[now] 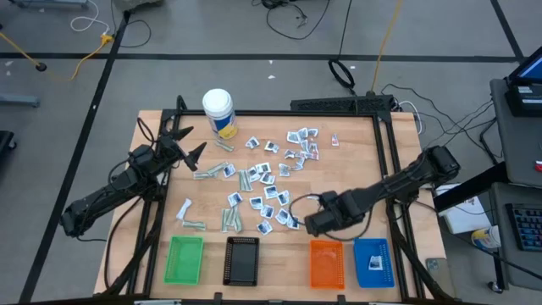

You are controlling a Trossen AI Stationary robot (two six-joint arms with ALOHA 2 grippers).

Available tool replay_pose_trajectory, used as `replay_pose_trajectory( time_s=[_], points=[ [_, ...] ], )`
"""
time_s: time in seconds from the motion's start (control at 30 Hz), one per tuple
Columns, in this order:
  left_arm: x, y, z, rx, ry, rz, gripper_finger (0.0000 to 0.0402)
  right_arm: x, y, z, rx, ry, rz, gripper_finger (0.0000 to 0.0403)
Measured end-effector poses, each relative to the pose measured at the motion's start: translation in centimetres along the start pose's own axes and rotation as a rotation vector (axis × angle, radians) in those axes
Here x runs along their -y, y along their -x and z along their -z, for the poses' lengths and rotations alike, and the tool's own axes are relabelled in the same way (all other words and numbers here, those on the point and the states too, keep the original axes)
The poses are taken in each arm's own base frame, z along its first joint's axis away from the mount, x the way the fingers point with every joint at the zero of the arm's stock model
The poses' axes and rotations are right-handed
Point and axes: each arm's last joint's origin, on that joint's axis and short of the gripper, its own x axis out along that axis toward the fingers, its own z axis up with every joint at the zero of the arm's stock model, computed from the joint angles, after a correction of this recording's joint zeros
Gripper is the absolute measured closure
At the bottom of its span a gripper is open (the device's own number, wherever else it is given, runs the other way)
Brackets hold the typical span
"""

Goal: Pick & Place First Aid Supplies
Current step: Put the alcohol pad into the blue bin

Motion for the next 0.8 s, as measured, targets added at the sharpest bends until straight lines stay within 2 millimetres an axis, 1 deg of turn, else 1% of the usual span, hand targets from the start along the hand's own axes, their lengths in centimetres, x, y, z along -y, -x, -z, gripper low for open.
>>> replay_pose_trajectory(
  time_s=[0.2, 0.47, 0.63, 0.8],
  points=[
    [0.0, 0.0, 0.0, 0.0, 0.0, 0.0, 0.0005, 1.2, 0.0, 3.2, -0.052, -0.033, 0.051, 0.0402],
    [0.0, 0.0, 0.0, 0.0, 0.0, 0.0, 0.0005, 3.5, 1.2, 7.1, -0.071, -0.056, 0.047, 0.0402],
    [0.0, 0.0, 0.0, 0.0, 0.0, 0.0, 0.0005, 5.6, 1.8, 9.0, -0.053, -0.063, 0.093, 0.0402],
    [0.0, 0.0, 0.0, 0.0, 0.0, 0.0, 0.0005, 7.2, 2.1, 10.3, -0.052, -0.059, 0.148, 0.0403]
  ],
)
